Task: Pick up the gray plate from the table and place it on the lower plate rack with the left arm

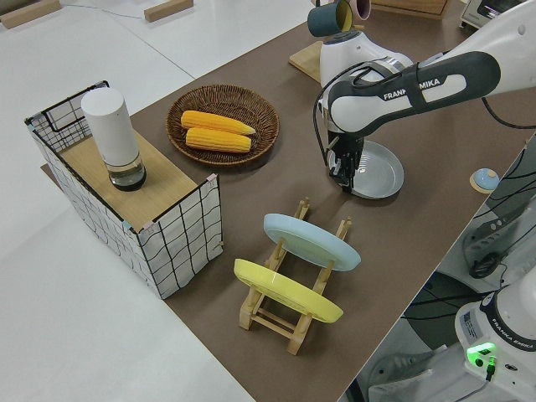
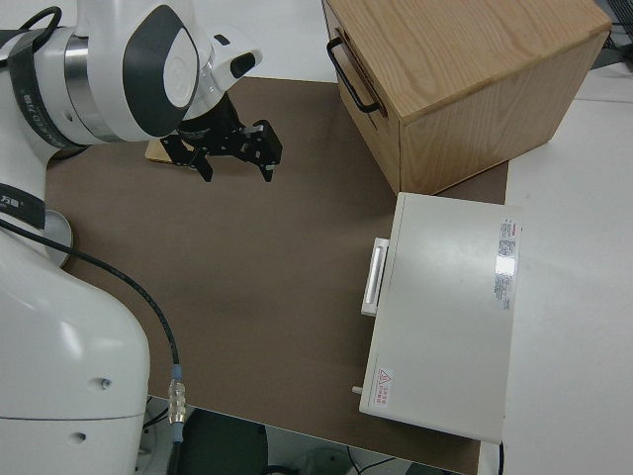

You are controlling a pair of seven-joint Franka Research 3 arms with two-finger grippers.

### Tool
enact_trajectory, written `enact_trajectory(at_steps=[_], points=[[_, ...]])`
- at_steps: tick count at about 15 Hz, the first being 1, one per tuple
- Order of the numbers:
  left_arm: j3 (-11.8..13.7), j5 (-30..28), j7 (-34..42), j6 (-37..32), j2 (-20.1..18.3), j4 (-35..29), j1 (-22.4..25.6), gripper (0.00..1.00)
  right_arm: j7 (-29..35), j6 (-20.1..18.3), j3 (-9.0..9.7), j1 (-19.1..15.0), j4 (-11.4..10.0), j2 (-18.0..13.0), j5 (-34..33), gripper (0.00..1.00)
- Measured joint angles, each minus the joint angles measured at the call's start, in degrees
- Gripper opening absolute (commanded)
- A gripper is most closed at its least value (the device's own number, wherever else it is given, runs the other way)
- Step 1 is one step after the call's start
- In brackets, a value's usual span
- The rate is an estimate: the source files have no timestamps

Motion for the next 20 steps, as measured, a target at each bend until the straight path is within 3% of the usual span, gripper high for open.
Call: enact_trajectory(at_steps=[6,14,20], points=[[0.45,-0.08,0.18,-4.05,-0.3,4.11,0.06,0.0,0.0,0.0,0.0,0.0,0.0,0.0,0.0,0.983],[1.37,0.25,-0.69,-19.35,-1.89,16.5,0.13,0.0,0.0,0.0,0.0,0.0,0.0,0.0,0.0,0.983],[1.62,12.72,-1.26,-29.58,-2.92,22.25,0.16,0.0,0.0,0.0,0.0,0.0,0.0,0.0,0.0,0.983]])
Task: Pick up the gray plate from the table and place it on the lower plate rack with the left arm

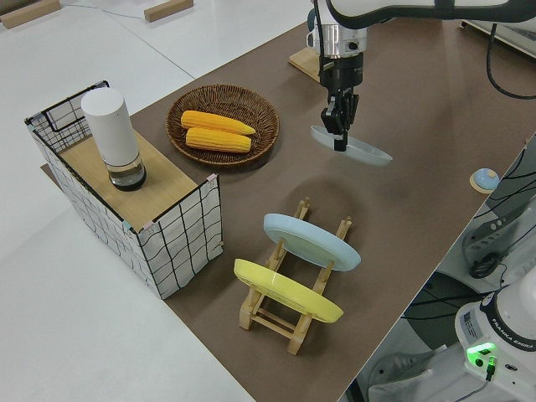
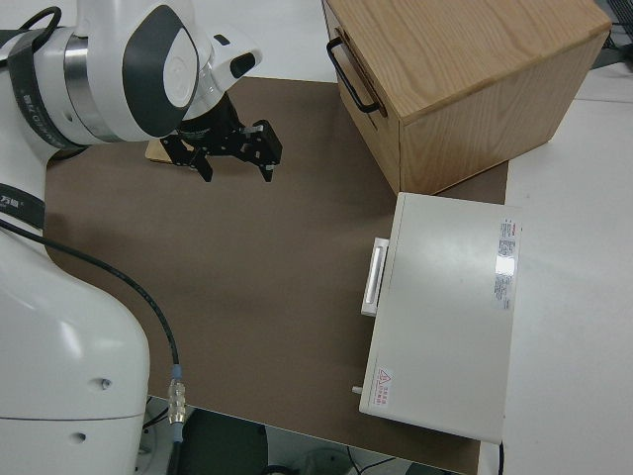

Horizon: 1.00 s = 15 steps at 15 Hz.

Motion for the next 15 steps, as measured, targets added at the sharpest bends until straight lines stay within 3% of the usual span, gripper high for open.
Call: enact_trajectory(at_steps=[3,9,15], points=[[-0.57,9.98,0.0,-4.95,-0.61,0.81,-0.08,0.0,0.0,0.0,0.0,0.0,0.0,0.0,0.0,0.983],[-0.6,22.05,-0.43,-8.69,-0.53,1.01,-0.08,0.0,0.0,0.0,0.0,0.0,0.0,0.0,0.0,0.983],[-0.02,27.7,-3.83,-8.93,1.58,0.91,0.02,0.0,0.0,0.0,0.0,0.0,0.0,0.0,0.0,0.983]])
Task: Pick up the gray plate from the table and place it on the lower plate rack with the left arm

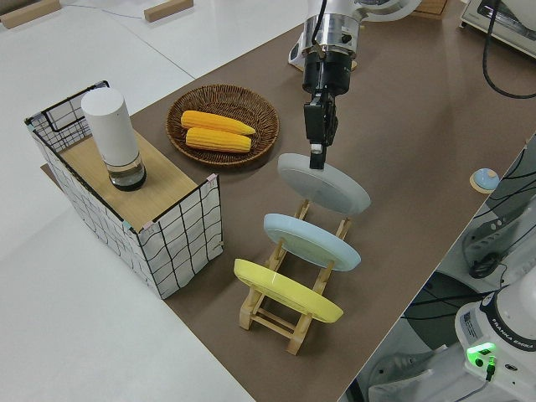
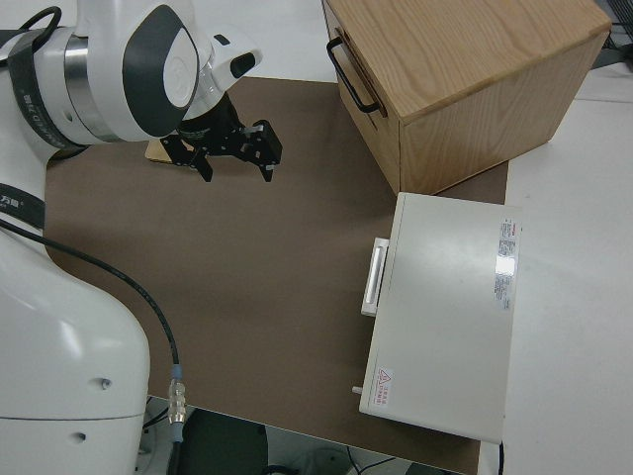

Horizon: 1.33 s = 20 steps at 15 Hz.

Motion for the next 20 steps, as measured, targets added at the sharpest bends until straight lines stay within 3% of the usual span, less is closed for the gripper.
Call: enact_trajectory(at_steps=[9,16,17,19,20], points=[[-1.39,0.05,-8.29,-1.43,4.12,-0.67,-0.31,0.0,0.0,0.0,0.0,0.0,0.0,0.0,0.0,0.983],[-4.44,0.05,-16.45,-3.98,7.15,-2.53,-1.3,0.0,0.0,0.0,0.0,0.0,0.0,0.0,0.0,0.983],[-4.89,0.05,-17.87,-4.03,7.46,-2.97,-1.31,0.12,0.0,0.0,0.0,0.0,0.0,0.0,0.0,0.983],[-5.39,0.04,-18.7,-4.34,7.53,-3.19,-1.36,0.6,0.0,0.0,0.0,0.0,0.0,0.0,0.0,0.983],[-5.43,0.02,-18.7,-4.33,7.53,-3.2,-1.37,0.99,0.0,0.0,0.0,0.0,0.0,0.0,0.0,0.983]])
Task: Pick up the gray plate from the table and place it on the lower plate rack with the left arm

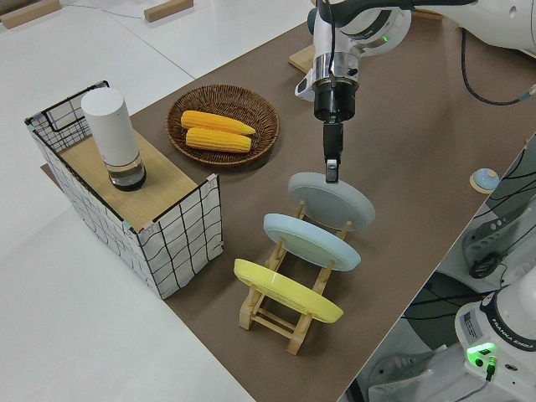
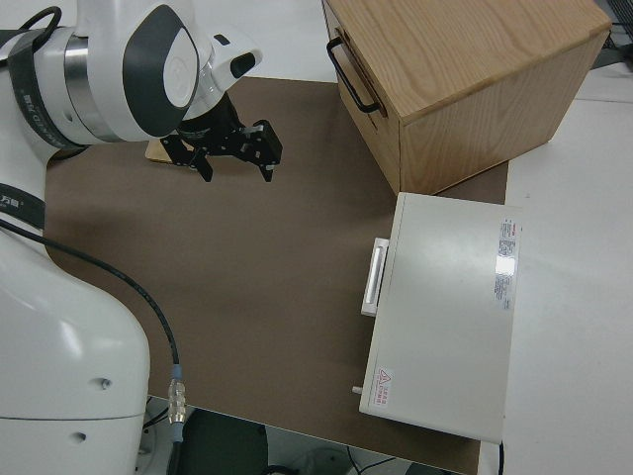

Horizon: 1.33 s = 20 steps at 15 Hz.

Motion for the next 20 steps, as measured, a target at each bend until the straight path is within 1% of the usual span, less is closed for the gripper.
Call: enact_trajectory(at_steps=[2,4,7,9,11,15,16,17,20], points=[[-0.02,-0.4,0.02,0.09,0.0,0.0,0.0,1.0,0.0,0.0,0.0,0.0,0.0,0.0,0.0,0.983],[-0.09,-2.42,0.02,0.4,0.0,0.24,-0.03,1.0,0.0,0.0,0.0,0.0,0.0,0.0,0.0,0.983],[-0.2,-9.05,-0.03,2.97,-0.27,2.59,-0.25,1.0,0.0,0.0,0.0,0.0,0.0,0.0,0.0,0.983],[-0.41,-12.88,-0.14,4.9,-1.14,4.8,-0.33,1.0,0.0,0.0,0.0,0.0,0.0,0.0,0.0,0.983],[-1.39,-15.02,-0.88,5.89,-2.48,6.31,-0.35,1.0,0.0,0.0,0.0,0.0,0.0,0.0,0.0,0.983],[-5.78,-16.95,-3.07,6.3,-5.14,8.72,-0.38,1.0,0.0,0.0,0.0,0.0,0.0,0.0,0.0,0.983],[-6.44,-17.36,-3.07,6.47,-5.76,9.12,-0.38,1.0,0.0,0.0,0.0,0.0,0.0,0.0,0.0,0.983],[-6.74,-18.42,-2.7,6.65,-6.44,9.75,-0.38,1.0,0.0,0.0,0.0,0.0,0.0,0.0,0.0,0.983],[-6.6,-21.25,-0.19,6.75,-8.32,12.59,0.14,1.0,0.0,0.0,0.0,0.0,0.0,0.0,0.0,0.983]])
